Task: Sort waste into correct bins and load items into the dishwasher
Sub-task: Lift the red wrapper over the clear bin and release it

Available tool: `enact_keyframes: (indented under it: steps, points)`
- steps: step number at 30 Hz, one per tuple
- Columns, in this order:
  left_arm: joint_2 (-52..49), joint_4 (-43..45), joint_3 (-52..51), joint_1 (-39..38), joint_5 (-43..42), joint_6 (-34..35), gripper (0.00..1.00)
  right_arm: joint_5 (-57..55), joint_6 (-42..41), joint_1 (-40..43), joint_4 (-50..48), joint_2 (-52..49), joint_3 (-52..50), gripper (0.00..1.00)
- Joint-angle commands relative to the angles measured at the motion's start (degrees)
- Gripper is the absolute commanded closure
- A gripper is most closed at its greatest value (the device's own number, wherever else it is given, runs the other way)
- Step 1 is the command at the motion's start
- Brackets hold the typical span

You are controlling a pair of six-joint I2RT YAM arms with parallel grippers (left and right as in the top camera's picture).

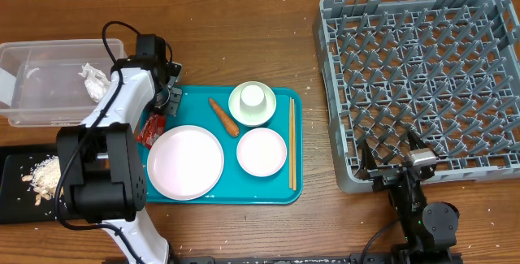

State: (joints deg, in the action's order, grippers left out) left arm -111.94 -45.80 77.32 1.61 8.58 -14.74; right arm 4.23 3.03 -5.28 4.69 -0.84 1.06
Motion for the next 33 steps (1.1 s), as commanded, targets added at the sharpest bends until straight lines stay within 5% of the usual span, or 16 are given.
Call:
enact_keyframes:
  steps: [1,7,18,24,31,33]
  points:
    - [-0.8,-2.5,4.1,0.2,-2.6,2.5,0.96,0.0,0.2,0.1,-0.2,0.6,-0.6,0.0]
    - [-0.8,-9.6,16.4,0.2,-9.8,4.6,0.96,0.0,0.2,0.1,-0.2,0.6,-0.6,0.0]
    - [-0.8,-16.7,38.5,6.0,-5.0,22.0,0.96,0.0,0.2,0.1,-0.2,0.6,-0.6,0.0]
    - [-1.0,-13.5,39.4,14.1,4.0,33.3,0.96,-0.1,0.2,0.1,-0.2,0.6,-0.6,0.0]
    - [-1.9,-12.7,38.6,22.4,3.5,39.1,0.96,0.0,0.2,0.1,-0.2,0.6,-0.6,0.0]
    - [-2.3,-12.8,38.3,23.6,3.1,40.2,0.83,-0.1,0.2,0.1,-0.2,0.6,-0.6,0.0]
